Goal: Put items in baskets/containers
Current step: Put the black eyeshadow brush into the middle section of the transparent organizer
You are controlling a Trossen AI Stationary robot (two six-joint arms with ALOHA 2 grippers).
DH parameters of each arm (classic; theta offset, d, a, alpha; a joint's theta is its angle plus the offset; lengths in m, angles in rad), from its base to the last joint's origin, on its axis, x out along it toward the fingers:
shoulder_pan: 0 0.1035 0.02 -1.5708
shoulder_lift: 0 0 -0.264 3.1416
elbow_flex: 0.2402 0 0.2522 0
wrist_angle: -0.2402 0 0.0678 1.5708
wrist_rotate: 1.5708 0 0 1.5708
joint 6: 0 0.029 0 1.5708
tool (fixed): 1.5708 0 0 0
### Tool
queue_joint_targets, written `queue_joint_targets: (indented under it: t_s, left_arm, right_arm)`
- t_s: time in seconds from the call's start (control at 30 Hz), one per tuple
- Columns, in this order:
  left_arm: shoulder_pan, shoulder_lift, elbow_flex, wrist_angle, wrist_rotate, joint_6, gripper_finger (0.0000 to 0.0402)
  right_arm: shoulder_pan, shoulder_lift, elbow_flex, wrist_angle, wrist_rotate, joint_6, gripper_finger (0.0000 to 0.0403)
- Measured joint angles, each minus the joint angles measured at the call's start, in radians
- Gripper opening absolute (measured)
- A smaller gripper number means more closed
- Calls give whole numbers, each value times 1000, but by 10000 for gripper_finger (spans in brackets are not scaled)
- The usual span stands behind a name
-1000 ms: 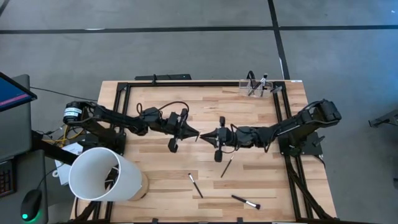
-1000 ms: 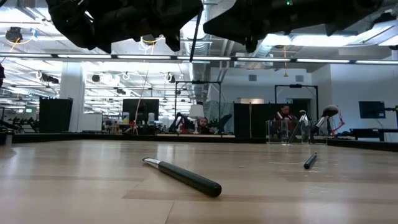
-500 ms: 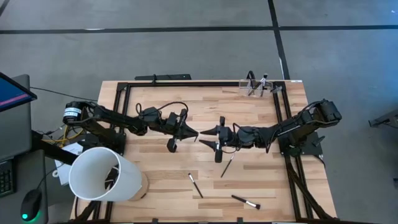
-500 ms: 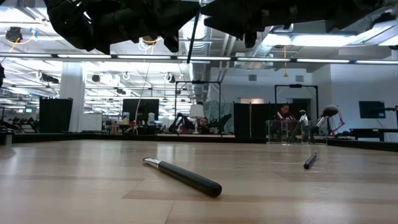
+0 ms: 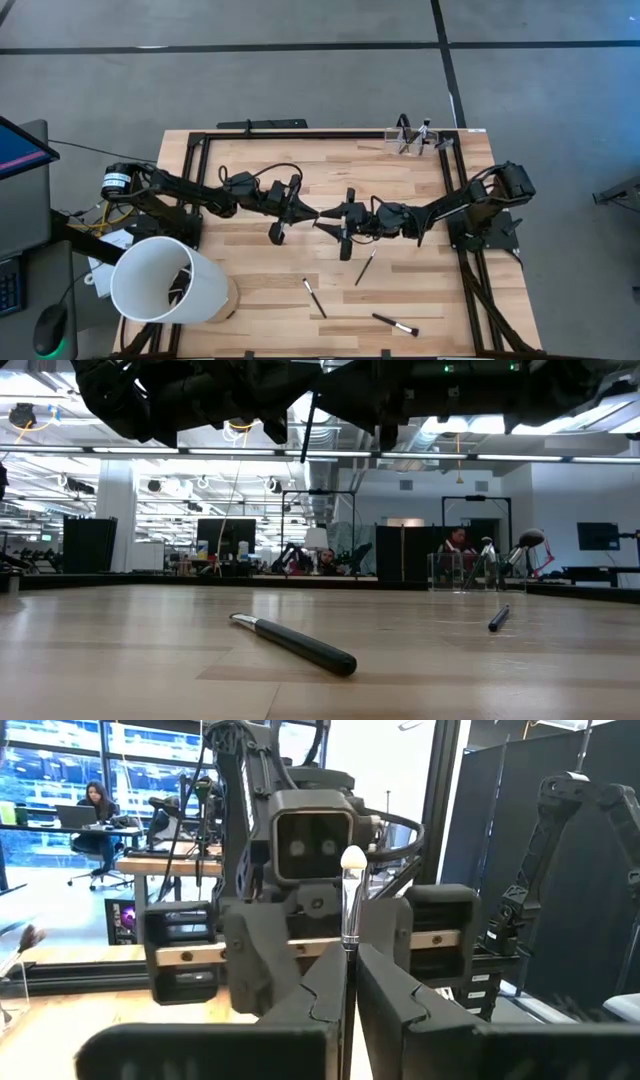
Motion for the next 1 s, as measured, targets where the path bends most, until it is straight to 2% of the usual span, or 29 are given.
queue_joint_targets:
  t_s: [0.33,0.6,0.73,0.87,1.0]
  left_arm:
    - [0,0,0,-1,6,0,17]
    - [0,0,2,-12,1,-2,17]
    - [0,0,2,-27,2,0,17]
    - [1,-2,2,-36,-11,-1,21]
    - [1,-1,2,-44,-37,-42,47]
  right_arm:
    - [-15,0,0,20,1,0,100]
    - [-15,0,0,19,-1,-52,12]
    - [-15,0,0,13,0,-89,17]
    - [-22,0,-1,12,20,-74,7]
    - [-29,0,-1,9,33,-57,8]
